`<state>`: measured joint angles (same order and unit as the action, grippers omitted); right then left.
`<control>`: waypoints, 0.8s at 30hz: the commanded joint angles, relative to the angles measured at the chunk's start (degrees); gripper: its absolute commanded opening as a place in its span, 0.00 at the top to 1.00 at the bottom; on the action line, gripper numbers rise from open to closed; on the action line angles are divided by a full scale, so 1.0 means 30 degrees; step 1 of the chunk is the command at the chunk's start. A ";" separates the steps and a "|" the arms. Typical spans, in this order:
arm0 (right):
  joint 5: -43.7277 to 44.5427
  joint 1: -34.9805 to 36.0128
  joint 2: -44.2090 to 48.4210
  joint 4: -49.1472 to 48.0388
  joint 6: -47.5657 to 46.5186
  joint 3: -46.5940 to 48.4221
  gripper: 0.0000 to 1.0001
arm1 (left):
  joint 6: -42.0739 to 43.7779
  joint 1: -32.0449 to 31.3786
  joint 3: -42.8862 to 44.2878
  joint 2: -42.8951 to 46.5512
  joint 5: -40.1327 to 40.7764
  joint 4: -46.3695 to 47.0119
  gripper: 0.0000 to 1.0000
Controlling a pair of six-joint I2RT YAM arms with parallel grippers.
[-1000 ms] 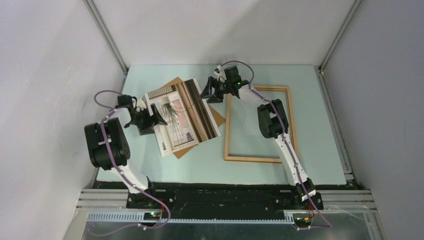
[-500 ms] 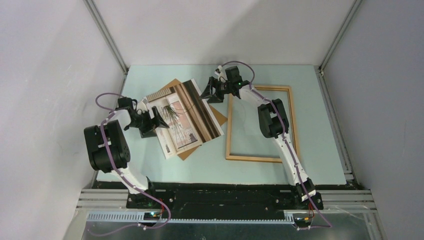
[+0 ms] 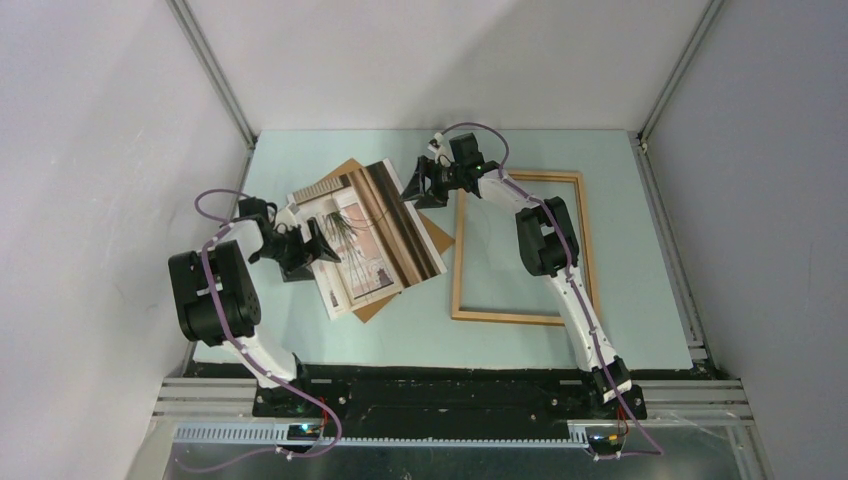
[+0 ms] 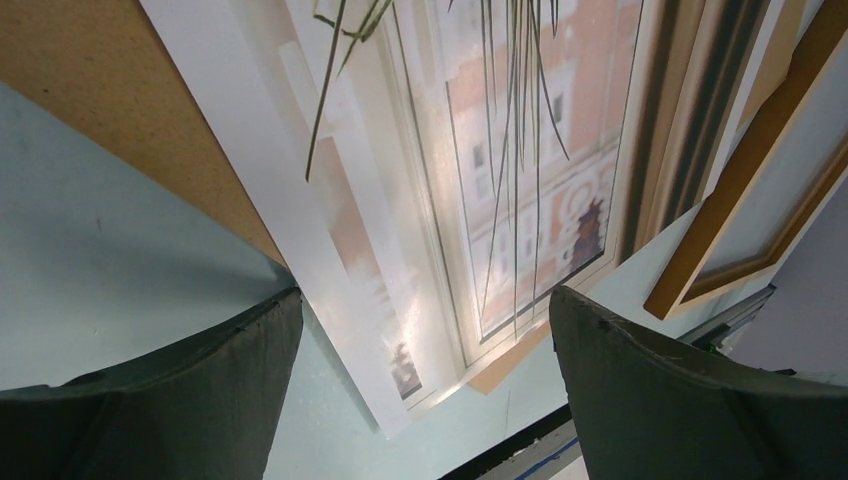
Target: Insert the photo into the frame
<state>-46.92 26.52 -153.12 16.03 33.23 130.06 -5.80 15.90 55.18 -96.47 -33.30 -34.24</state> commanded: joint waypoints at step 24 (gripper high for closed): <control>0.1169 0.0355 0.1906 0.1604 -0.1515 -0.1276 0.24 | 0.1887 -0.0032 -0.0282 0.0192 -0.3022 -0.2284 0.04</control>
<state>-45.17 26.94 -150.54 18.11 30.81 126.98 -2.33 15.90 54.52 -97.82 -39.90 -39.92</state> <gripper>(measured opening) 0.762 0.963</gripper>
